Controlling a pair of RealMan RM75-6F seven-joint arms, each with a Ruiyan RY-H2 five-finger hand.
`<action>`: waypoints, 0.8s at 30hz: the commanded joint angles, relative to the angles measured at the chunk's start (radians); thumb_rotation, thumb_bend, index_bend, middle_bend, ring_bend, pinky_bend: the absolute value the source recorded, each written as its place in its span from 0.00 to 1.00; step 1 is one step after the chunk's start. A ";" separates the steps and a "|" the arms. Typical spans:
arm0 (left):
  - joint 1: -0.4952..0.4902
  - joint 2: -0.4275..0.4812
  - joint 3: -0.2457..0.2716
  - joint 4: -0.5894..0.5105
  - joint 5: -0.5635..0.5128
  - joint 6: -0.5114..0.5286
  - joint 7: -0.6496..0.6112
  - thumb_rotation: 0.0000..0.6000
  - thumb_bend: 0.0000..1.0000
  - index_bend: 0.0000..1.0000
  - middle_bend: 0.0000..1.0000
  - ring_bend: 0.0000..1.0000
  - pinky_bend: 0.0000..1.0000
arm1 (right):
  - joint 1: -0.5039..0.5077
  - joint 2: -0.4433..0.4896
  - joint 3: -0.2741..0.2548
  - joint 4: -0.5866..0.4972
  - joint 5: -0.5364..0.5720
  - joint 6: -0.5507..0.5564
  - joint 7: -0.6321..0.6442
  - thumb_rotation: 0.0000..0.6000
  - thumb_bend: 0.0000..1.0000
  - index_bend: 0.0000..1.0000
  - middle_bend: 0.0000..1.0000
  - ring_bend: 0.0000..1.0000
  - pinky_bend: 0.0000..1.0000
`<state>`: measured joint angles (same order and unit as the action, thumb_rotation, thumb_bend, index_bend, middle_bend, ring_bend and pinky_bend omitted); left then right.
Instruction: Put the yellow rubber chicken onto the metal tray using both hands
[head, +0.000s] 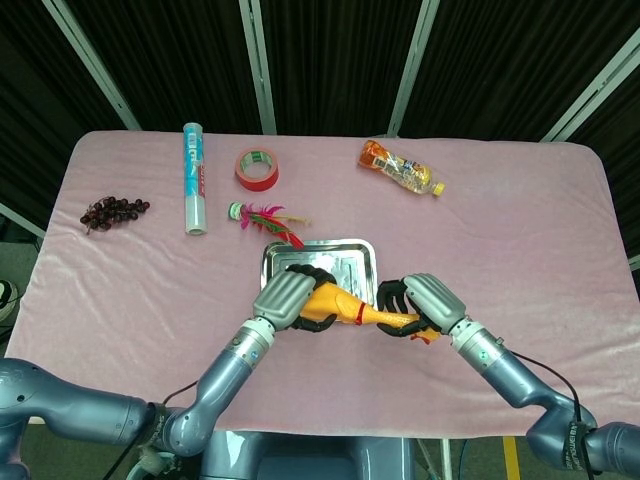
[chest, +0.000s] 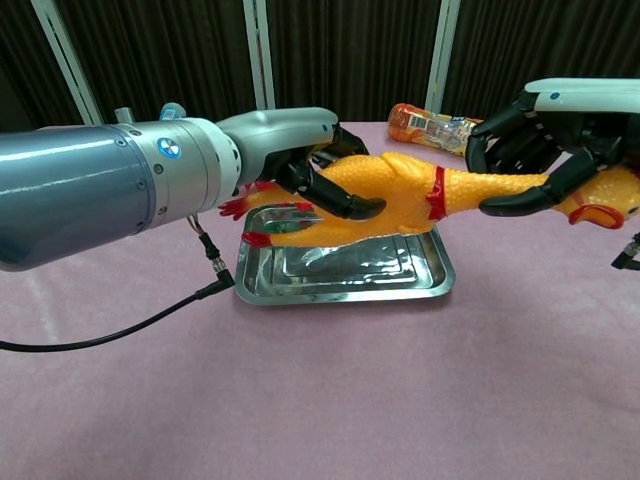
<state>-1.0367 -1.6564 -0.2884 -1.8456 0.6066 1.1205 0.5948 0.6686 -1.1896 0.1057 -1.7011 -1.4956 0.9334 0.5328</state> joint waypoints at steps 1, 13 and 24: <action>0.001 -0.009 0.000 0.005 0.023 0.012 -0.007 0.88 0.56 0.58 0.45 0.32 0.19 | 0.000 -0.001 -0.001 0.003 0.000 0.001 0.000 1.00 0.76 0.95 0.71 0.70 0.84; 0.009 -0.029 0.018 0.019 0.090 0.025 -0.023 1.00 0.72 0.80 0.69 0.53 0.22 | -0.004 0.001 -0.002 0.008 -0.003 0.010 0.011 1.00 0.77 0.95 0.71 0.71 0.85; 0.019 -0.011 0.021 -0.003 0.082 0.014 -0.032 1.00 0.24 0.31 0.41 0.42 0.22 | -0.006 0.007 -0.004 0.013 -0.004 0.013 0.021 1.00 0.77 0.95 0.71 0.71 0.85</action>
<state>-1.0190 -1.6700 -0.2666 -1.8466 0.6903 1.1361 0.5647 0.6629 -1.1825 0.1021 -1.6880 -1.4995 0.9464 0.5538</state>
